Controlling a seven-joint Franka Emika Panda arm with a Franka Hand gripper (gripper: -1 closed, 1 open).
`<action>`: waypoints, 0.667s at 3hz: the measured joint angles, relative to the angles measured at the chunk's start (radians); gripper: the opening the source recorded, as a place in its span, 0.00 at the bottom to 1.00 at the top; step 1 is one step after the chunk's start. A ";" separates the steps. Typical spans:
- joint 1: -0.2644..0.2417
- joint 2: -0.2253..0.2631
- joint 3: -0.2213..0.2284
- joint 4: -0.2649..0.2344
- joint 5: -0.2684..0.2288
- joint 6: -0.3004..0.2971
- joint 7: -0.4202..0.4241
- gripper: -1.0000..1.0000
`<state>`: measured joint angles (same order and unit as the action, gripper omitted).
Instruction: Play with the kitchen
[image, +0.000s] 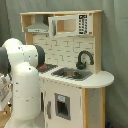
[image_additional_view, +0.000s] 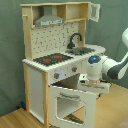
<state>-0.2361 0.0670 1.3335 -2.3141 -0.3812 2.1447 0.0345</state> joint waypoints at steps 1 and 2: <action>0.000 0.000 0.001 0.009 -0.085 -0.054 -0.009 1.00; 0.000 -0.002 0.017 0.058 -0.130 -0.146 -0.008 1.00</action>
<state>-0.2358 0.0650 1.3503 -2.2558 -0.5117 1.9991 0.0261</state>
